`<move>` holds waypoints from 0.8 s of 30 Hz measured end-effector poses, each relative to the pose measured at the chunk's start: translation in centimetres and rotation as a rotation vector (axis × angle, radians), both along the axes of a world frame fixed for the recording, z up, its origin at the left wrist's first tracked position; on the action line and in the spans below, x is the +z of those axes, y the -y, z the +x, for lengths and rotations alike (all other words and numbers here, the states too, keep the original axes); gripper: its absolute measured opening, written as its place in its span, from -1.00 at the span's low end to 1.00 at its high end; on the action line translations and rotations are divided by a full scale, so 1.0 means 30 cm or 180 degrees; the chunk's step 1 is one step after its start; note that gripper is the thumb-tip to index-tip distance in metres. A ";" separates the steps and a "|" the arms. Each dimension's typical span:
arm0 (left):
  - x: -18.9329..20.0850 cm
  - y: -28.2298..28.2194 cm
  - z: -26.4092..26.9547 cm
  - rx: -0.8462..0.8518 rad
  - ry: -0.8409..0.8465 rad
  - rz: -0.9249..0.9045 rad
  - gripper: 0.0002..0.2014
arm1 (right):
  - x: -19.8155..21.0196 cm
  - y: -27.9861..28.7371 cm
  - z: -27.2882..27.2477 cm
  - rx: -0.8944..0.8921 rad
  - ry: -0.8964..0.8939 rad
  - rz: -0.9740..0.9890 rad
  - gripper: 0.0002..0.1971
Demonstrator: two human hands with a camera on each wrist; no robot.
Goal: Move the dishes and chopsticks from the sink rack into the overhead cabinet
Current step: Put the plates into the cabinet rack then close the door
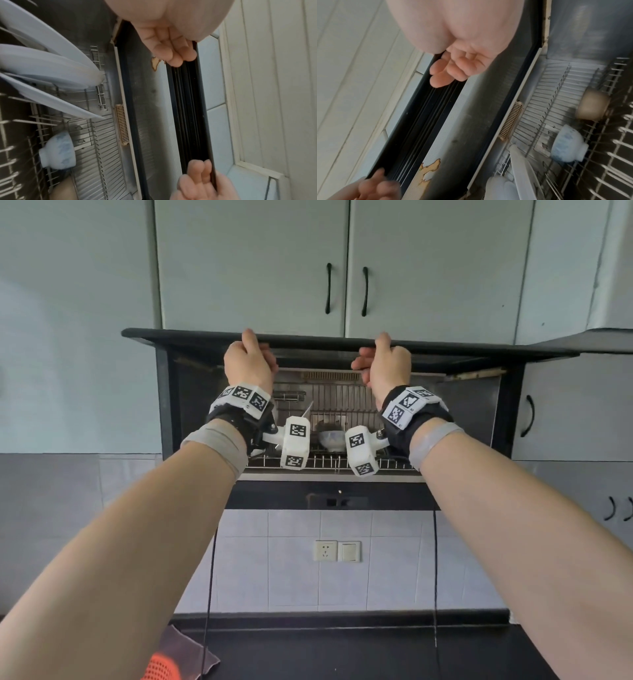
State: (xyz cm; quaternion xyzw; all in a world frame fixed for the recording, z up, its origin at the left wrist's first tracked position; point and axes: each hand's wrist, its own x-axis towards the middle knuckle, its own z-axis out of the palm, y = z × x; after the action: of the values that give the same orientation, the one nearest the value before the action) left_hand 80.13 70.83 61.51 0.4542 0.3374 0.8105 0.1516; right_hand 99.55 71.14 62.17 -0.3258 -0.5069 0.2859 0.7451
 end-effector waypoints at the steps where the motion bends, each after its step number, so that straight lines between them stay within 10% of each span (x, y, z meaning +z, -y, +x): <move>1: 0.007 0.015 -0.001 -0.0031 -0.0021 0.0064 -0.55 | 0.007 0.015 0.000 -0.0019 -0.0005 0.0040 -0.50; 24: 0.015 0.385 -0.016 -0.0457 -0.0198 0.0541 -0.65 | 0.039 0.407 -0.024 -0.0140 -0.0340 0.0441 -0.53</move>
State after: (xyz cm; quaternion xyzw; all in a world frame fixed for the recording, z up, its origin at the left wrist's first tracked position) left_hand 79.66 59.29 61.95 0.5132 0.2387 0.8088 0.1597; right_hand 98.84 58.92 63.35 -0.2688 -0.4777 0.2506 0.7980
